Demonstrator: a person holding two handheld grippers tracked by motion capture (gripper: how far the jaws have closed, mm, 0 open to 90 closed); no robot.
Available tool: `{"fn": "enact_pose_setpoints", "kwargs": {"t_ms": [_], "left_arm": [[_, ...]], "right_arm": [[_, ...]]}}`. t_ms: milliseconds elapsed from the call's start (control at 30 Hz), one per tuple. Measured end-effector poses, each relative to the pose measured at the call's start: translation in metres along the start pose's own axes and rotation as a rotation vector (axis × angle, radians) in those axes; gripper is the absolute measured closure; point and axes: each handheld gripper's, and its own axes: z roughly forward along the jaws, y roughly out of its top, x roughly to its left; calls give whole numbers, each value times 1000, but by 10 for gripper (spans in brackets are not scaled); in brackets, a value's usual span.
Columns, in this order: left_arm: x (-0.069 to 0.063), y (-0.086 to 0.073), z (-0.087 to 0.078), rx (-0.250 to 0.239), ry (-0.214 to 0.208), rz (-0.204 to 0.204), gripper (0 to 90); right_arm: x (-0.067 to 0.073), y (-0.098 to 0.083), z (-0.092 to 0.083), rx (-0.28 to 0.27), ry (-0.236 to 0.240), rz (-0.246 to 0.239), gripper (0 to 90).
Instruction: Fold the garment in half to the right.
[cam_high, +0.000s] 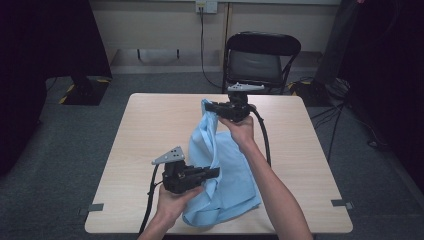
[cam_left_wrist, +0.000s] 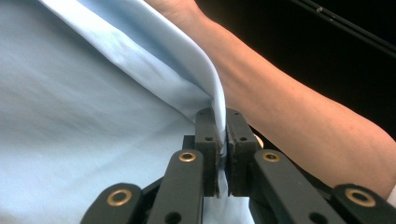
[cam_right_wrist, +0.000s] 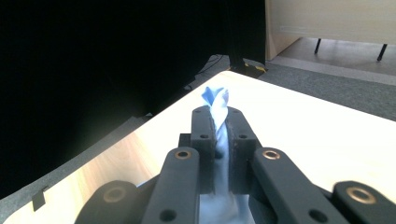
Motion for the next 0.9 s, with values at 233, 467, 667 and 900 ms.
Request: {"fn": "enact_pose_setpoints", "kwargs": {"t_ms": [233, 467, 667, 900], "left_arm": [[3, -4, 12, 17, -11, -11, 857], [6, -7, 21, 30, -12, -25, 857], [10, -13, 34, 56, -12, -37, 857], [14, -21, 51, 86, -6, -57, 857]], "right_arm": [[-11, -9, -5, 4, -14, 18, 843], [-19, -18, -7, 6, -27, 36, 844], [-29, -29, -8, 24, -49, 48, 843], [-41, -43, -9, 36, -65, 75, 843]]}}
